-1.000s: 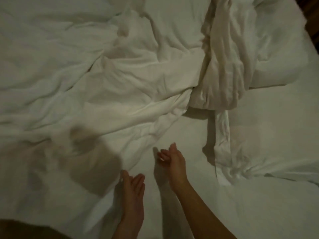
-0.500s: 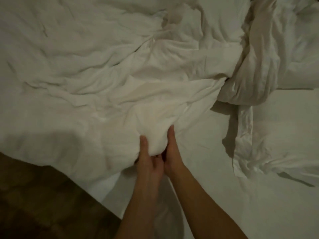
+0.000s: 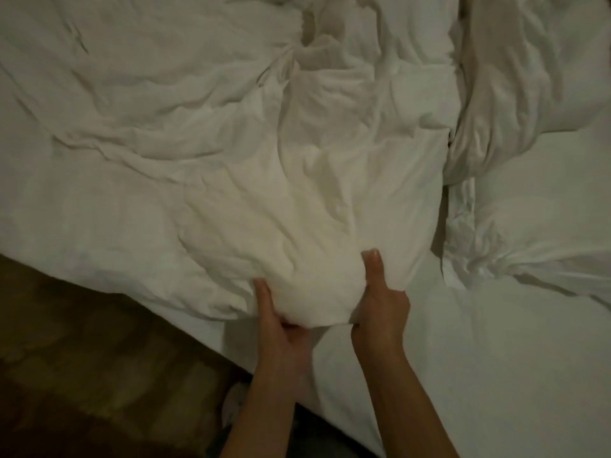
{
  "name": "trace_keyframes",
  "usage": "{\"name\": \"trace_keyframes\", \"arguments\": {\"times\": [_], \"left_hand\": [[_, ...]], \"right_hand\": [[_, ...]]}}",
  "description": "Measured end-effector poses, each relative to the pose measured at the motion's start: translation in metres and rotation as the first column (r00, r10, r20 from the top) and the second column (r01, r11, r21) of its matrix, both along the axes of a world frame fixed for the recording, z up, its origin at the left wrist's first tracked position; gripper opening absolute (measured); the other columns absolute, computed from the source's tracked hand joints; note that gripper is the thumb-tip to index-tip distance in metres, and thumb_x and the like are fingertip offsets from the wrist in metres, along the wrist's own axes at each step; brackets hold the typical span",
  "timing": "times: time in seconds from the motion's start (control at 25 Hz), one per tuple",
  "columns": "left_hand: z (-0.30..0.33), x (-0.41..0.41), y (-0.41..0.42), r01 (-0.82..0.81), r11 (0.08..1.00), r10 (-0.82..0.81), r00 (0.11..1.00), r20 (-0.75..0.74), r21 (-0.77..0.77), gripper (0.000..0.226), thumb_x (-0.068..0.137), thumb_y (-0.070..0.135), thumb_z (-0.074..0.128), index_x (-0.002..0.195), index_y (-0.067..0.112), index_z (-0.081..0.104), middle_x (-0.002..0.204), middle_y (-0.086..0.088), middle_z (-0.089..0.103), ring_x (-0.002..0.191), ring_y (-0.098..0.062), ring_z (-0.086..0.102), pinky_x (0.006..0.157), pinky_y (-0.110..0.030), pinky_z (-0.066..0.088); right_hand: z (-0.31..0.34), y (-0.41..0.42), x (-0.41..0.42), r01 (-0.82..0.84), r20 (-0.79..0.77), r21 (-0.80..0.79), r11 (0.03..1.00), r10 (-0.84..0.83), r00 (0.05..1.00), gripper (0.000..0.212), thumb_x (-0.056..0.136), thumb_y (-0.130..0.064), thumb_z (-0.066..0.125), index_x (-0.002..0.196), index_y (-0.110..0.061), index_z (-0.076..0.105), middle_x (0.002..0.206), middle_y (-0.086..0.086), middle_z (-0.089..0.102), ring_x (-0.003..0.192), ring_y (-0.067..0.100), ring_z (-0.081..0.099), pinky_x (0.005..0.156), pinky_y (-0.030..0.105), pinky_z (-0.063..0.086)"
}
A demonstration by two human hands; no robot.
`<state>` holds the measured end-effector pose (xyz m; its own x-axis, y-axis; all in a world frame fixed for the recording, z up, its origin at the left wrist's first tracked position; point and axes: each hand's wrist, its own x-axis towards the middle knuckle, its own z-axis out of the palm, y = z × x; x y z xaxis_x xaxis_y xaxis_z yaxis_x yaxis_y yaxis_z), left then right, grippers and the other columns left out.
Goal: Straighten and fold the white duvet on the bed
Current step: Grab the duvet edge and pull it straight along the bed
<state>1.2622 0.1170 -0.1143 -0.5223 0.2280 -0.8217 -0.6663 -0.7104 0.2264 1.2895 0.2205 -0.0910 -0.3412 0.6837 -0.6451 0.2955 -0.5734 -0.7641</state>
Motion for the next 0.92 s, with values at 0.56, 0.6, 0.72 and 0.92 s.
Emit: {"name": "trace_keyframes", "arguments": {"times": [0.56,0.6,0.72,0.92], "left_hand": [[-0.004,0.057,-0.078,0.128,0.897,-0.179,0.98,-0.083,-0.423,0.087,0.054,0.05,0.084,0.132,0.019,0.06,0.124,0.005,0.067,0.109,-0.018,0.066,0.096,-0.038,0.053],[-0.002,0.056,-0.08,0.129,0.908,-0.178,0.98,-0.088,-0.399,0.081,0.057,0.048,0.083,0.129,0.019,0.061,0.122,0.004,0.068,0.107,-0.017,0.067,0.093,-0.037,0.054],[0.013,0.059,-0.085,0.112,0.926,-0.157,0.983,-0.099,-0.362,0.068,0.058,0.046,0.083,0.119,0.022,0.064,0.117,0.004,0.071,0.103,-0.016,0.069,0.089,-0.035,0.055],[0.034,0.057,-0.089,0.041,0.9,-0.105,0.987,-0.124,-0.433,0.046,0.062,0.044,0.083,0.099,0.023,0.065,0.104,0.008,0.071,0.093,-0.011,0.069,0.08,-0.029,0.056]], "right_hand": [[-0.051,-0.081,0.07,-0.083,-0.255,-0.56,0.825,-0.076,0.964,0.099,0.064,-0.069,0.079,0.144,-0.016,0.054,0.138,0.011,0.062,0.129,0.029,0.057,0.116,0.047,0.036],[-0.05,-0.071,0.069,-0.123,-0.32,-0.558,0.821,-0.076,0.944,0.1,0.062,-0.066,0.083,0.142,-0.014,0.056,0.139,0.012,0.061,0.131,0.03,0.056,0.116,0.047,0.035],[-0.037,-0.047,0.063,-0.199,-0.475,-0.561,0.804,-0.116,0.872,0.09,0.072,-0.063,0.076,0.142,-0.012,0.056,0.142,0.015,0.058,0.134,0.033,0.052,0.117,0.048,0.033],[-0.012,-0.037,0.049,-0.084,-0.401,-0.638,0.765,-0.237,0.885,0.079,0.081,-0.065,0.068,0.138,-0.011,0.06,0.135,0.014,0.064,0.129,0.033,0.056,0.114,0.048,0.039]]}}
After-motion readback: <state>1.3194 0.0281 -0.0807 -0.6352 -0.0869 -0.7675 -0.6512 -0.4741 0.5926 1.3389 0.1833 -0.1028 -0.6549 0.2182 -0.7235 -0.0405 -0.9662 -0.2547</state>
